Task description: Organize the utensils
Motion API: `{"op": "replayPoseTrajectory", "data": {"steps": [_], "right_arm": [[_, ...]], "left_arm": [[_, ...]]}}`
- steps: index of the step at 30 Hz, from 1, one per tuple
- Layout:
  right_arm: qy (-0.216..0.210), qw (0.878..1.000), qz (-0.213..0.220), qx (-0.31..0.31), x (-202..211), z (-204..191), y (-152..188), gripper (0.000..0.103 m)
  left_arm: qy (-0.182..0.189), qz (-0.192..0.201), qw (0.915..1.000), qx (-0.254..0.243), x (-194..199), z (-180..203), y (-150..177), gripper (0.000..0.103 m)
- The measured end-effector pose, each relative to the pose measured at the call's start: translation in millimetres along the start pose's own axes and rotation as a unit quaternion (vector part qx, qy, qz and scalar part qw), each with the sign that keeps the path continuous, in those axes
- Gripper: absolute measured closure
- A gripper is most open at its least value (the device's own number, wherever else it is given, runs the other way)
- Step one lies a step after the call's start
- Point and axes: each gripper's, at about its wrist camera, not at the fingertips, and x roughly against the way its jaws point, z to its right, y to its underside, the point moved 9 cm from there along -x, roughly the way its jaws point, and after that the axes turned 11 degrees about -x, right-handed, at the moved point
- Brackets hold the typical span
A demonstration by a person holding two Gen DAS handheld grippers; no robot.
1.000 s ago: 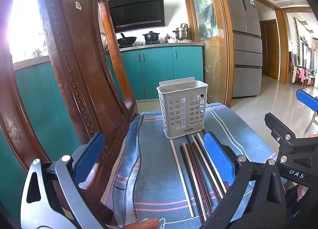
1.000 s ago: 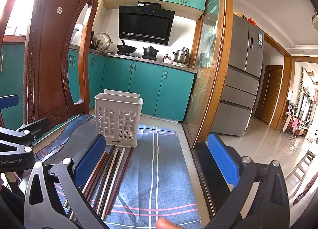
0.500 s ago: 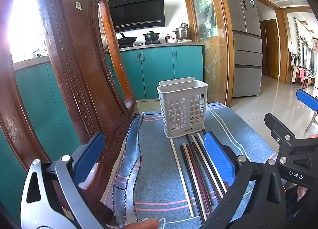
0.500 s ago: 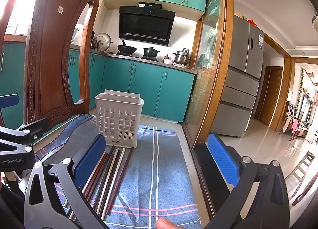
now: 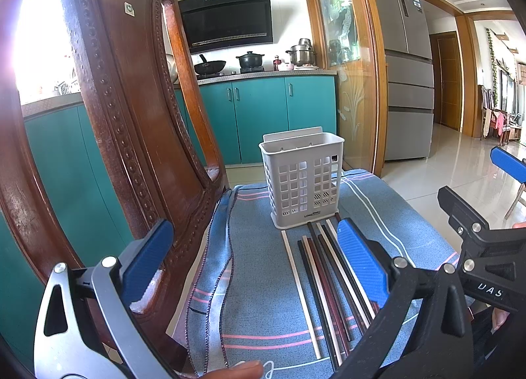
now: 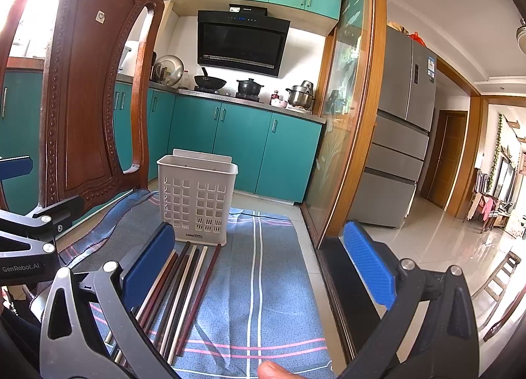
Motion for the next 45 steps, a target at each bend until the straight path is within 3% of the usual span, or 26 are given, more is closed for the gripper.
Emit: {"op": "replayPoseTrajectory", "data": {"steps": [20, 23, 29, 32, 33, 37, 38, 41, 45], "right_arm": [[0.001, 1.000, 0.002, 0.001, 1, 1, -1, 0.002], [0.010, 1.000, -0.005, 0.004, -2, 4, -2, 0.002], [0.087, 0.991, -0.098, 0.021, -46, 33, 24, 0.002], [0.070, 0.986, -0.153, -0.012, -67, 42, 40, 0.008], [0.062, 0.982, -0.175, -0.025, -76, 44, 46, 0.016], [0.039, 0.973, -0.224, -0.032, -105, 34, 60, 0.051], [0.020, 0.968, -0.249, -0.035, -116, 27, 65, 0.053], [-0.018, 0.950, -0.309, -0.044, -139, 2, 74, 0.053], [-0.026, 0.931, -0.364, -0.009, -170, -30, 97, 0.053]], "left_arm": [[0.000, -0.002, 1.0000, 0.000, -1, 0, 1, 0.003], [0.002, -0.023, 0.9997, -0.006, -10, 2, 8, 0.003], [0.055, -0.131, 0.9898, -0.008, -50, 21, 47, 0.003], [0.069, -0.171, 0.9829, 0.005, -62, 25, 64, 0.004], [0.078, -0.181, 0.9802, 0.015, -66, 27, 69, 0.004], [0.111, -0.224, 0.9666, 0.056, -77, 31, 88, 0.032], [0.113, -0.232, 0.9644, 0.059, -78, 32, 91, 0.038], [0.109, -0.244, 0.9620, 0.055, -81, 37, 97, 0.039], [0.112, -0.254, 0.9593, 0.050, -81, 43, 101, 0.038]]}}
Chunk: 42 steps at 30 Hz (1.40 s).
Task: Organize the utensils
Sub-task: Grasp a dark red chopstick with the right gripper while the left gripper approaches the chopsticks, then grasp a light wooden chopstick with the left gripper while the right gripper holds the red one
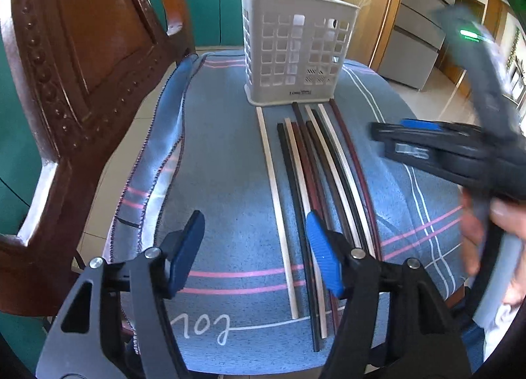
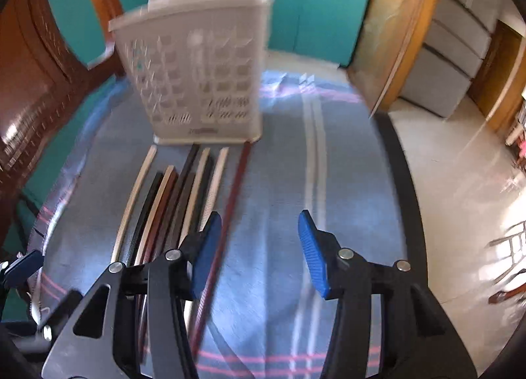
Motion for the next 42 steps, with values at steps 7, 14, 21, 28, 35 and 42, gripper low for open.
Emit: {"op": "replayPoseTrajectory", "data": {"steps": [7, 14, 21, 28, 35, 42], "right_arm": [[0.007, 0.999, -0.053, 0.012, -38, -14, 20, 0.073], [0.027, 0.998, -0.051, 0.008, -36, -6, 25, 0.097], [0.012, 0.999, -0.049, -0.018, -28, -8, 25, 0.097], [0.005, 0.999, -0.046, -0.020, -25, -2, 22, 0.097], [0.004, 0.998, -0.048, -0.026, -27, 2, 23, 0.096], [-0.004, 0.998, -0.050, -0.049, -27, 19, 19, 0.082]], "left_arm": [[-0.003, -0.015, 0.9999, -0.003, -5, 3, 2, 0.033], [-0.009, -0.022, 0.9997, -0.005, -10, 2, 4, 0.032], [-0.009, -0.034, 0.9993, -0.016, -20, 8, 4, 0.051], [-0.021, -0.066, 0.9975, -0.008, -37, 1, 14, 0.068], [-0.018, -0.047, 0.9987, -0.001, -38, 7, 7, 0.054], [0.032, -0.041, 0.9986, 0.010, -37, -5, -32, 0.053]]}}
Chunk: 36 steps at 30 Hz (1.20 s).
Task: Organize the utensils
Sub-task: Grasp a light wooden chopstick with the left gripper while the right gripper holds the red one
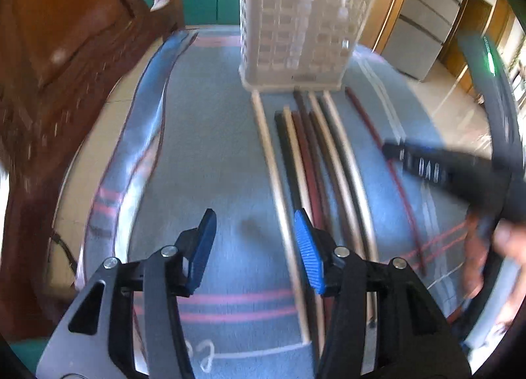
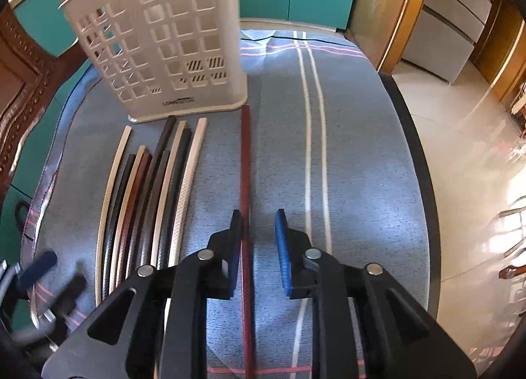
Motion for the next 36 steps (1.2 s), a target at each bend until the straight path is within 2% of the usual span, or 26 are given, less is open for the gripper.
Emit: {"op": "replayPoseTrajectory", "data": {"steps": [4, 7, 9, 11, 13, 19, 24, 29, 30, 33, 36], "right_arm": [[-0.008, 1.000, 0.001, -0.004, 3, 8, -6, 0.082], [-0.015, 1.000, -0.002, 0.001, 0, 7, -7, 0.082], [-0.020, 1.000, -0.003, 0.002, -3, 8, -10, 0.082], [-0.024, 1.000, -0.001, 0.010, -5, 5, -14, 0.082], [-0.019, 1.000, -0.002, 0.020, -10, 1, -18, 0.082], [-0.005, 0.999, -0.004, 0.033, -33, -16, -37, 0.082], [-0.049, 0.999, -0.008, 0.008, -26, -27, -44, 0.082], [-0.053, 0.998, -0.017, 0.036, -31, -41, -35, 0.082], [-0.051, 0.998, -0.018, 0.038, -33, -43, -33, 0.082], [-0.039, 0.998, -0.009, 0.044, -32, -43, -30, 0.084], [-0.024, 0.999, -0.006, 0.041, -34, -42, -30, 0.084]], "left_arm": [[-0.004, -0.005, 0.9992, -0.039, -12, -6, -41, 0.053], [-0.021, -0.021, 0.9977, -0.060, -33, -5, -57, 0.053], [-0.014, -0.030, 0.9977, -0.059, -48, -4, -63, 0.056], [-0.007, -0.045, 0.9978, -0.049, -62, -8, -64, 0.056], [-0.014, -0.062, 0.9969, -0.046, -75, -12, -62, 0.057], [-0.019, -0.062, 0.9975, -0.030, -84, -15, -77, 0.053], [-0.019, -0.061, 0.9977, -0.022, -92, -15, -91, 0.052], [-0.023, -0.057, 0.9979, -0.020, -95, -26, -95, 0.072], [-0.023, -0.056, 0.9979, -0.023, -95, -25, -96, 0.072], [-0.028, -0.052, 0.9978, -0.032, -96, -22, -99, 0.072], [-0.034, -0.050, 0.9978, -0.029, -93, -21, -97, 0.065]]}}
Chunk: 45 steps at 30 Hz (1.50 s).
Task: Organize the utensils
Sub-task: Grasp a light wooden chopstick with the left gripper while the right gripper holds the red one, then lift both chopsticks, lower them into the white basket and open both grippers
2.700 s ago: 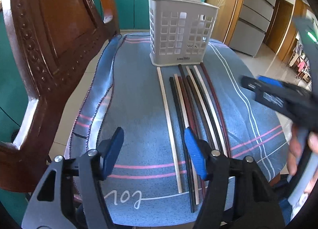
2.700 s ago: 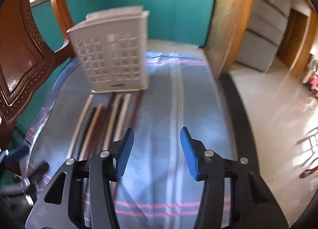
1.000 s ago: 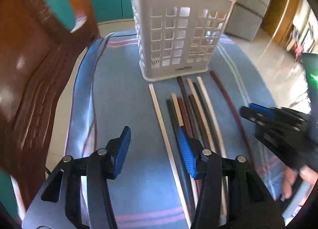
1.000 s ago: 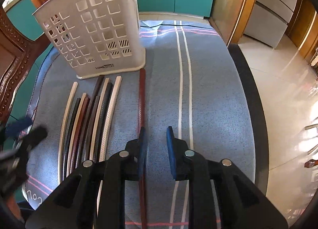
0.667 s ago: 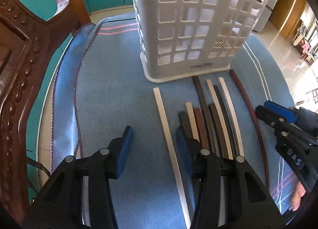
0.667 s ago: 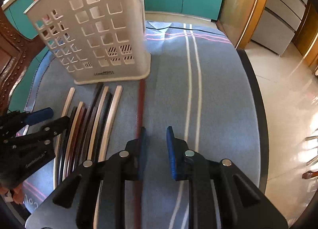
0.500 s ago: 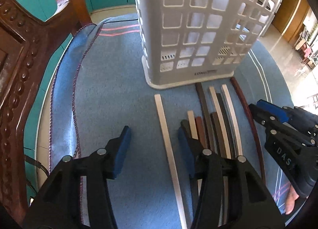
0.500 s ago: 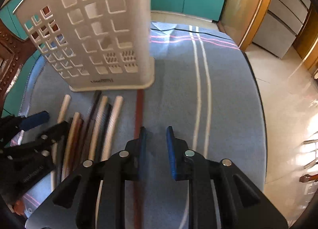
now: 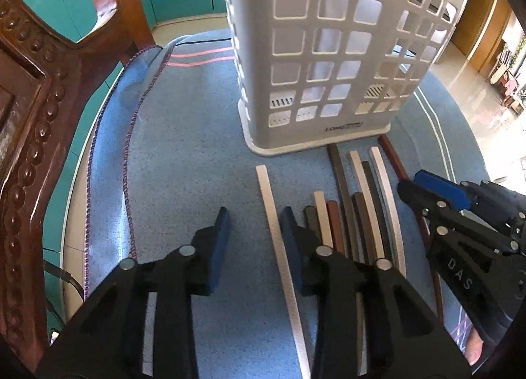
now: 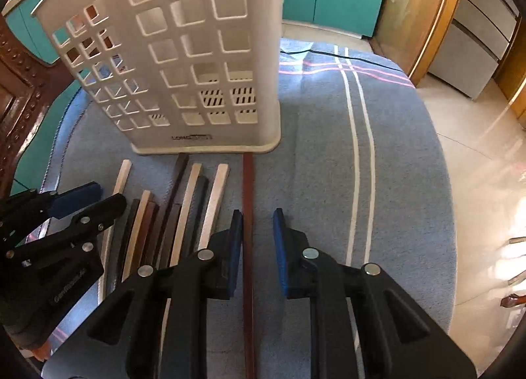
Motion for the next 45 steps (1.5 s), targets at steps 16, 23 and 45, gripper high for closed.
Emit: {"op": "replayPoseTrajectory", "data": {"steps": [16, 23, 45], "right_arm": [[-0.045, 0.998, 0.051, -0.008, 41, 3, -9, 0.096], [-0.107, 0.985, 0.131, -0.013, 143, 17, -10, 0.096], [-0.209, 0.876, 0.427, -0.084, 363, 31, -94, 0.096]], "left_arm": [[0.010, 0.064, 0.9978, 0.014, 31, 17, 4, 0.096], [0.002, 0.164, 0.9864, -0.009, 123, 24, 2, 0.096], [-0.023, 0.464, 0.8781, 0.116, 321, -52, -84, 0.096]]}}
